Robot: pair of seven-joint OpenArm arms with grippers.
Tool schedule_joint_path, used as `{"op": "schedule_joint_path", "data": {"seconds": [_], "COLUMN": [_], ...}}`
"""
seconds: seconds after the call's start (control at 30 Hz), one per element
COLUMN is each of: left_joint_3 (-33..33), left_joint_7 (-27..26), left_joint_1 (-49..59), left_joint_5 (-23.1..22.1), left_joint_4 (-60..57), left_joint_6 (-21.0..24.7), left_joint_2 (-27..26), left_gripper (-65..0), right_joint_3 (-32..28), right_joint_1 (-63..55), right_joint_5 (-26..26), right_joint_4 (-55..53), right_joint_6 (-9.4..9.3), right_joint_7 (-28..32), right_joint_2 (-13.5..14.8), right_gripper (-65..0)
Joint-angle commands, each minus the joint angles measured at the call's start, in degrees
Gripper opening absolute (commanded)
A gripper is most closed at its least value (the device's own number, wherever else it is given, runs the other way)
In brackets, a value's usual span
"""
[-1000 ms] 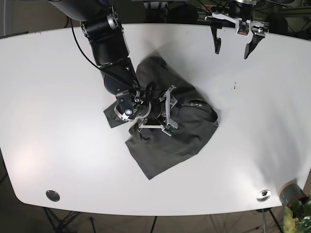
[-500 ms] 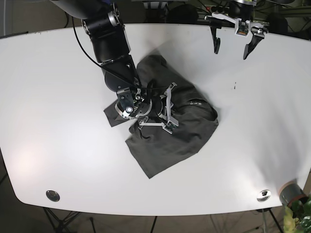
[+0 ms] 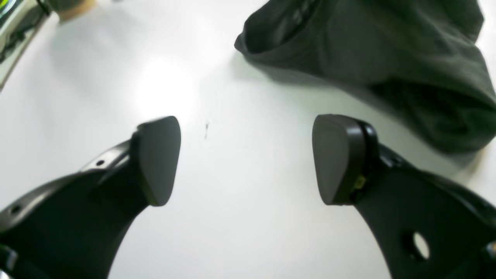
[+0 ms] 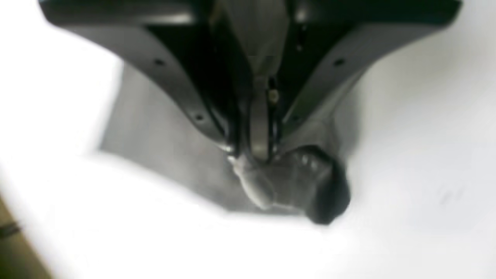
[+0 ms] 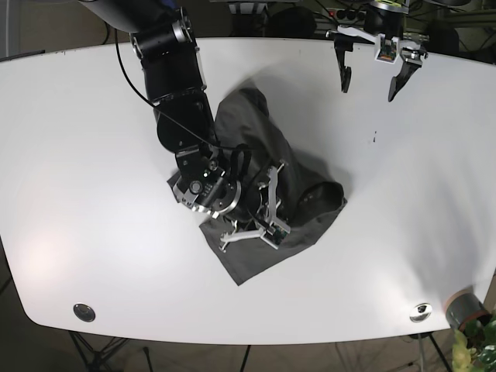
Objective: Fold the T-shirt properly
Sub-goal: 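Lift the grey T-shirt high with the right gripper so it hangs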
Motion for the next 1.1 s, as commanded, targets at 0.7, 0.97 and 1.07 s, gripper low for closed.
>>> {"op": "schedule_joint_path", "data": {"seconds": [0.7,0.97,1.07], "left_joint_3": [9.52,11.90,12.95], "left_joint_7": [2.35,6.84,8.24], "left_joint_1": [-7.16,-12.53,-15.52], "left_joint_5": [0.05,0.05,0.05], "left_joint_4": [0.98,0.89,0.72], "left_joint_6": [0.10,0.10,0.10], "left_joint_2": [0.18,0.09,-0.09], "left_gripper": [-15.0,-15.0,-15.0], "right_joint_3": [0.13,0.22,0.22], "right_joint_1": [33.38,39.97,41.03], "right_joint_5": [0.61,0.61,0.61], "right_joint_4": [15.97,21.42,21.95], "right_joint_6": [-0.05,-0.14,-0.14], "right_joint_7": [-10.01,-15.63,-15.81], "right_joint_2": [3.40,3.49,3.49], "right_gripper": [-62.6,-62.6,-62.6]}}
